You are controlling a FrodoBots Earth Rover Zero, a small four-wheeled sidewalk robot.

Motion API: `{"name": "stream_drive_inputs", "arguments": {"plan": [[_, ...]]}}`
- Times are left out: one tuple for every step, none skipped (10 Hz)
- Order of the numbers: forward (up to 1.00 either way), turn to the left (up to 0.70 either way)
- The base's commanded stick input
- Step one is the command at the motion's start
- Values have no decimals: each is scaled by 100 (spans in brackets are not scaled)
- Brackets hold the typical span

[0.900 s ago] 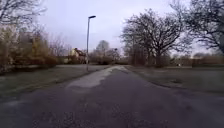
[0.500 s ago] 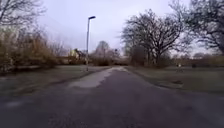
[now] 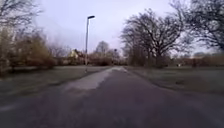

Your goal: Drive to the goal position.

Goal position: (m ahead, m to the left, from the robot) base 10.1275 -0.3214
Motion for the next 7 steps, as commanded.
{"name": "stream_drive_inputs", "arguments": {"plan": [[70, 0], [70, 0], [70, 0], [70, 0], [70, 0], [70, 0], [70, 0]]}}
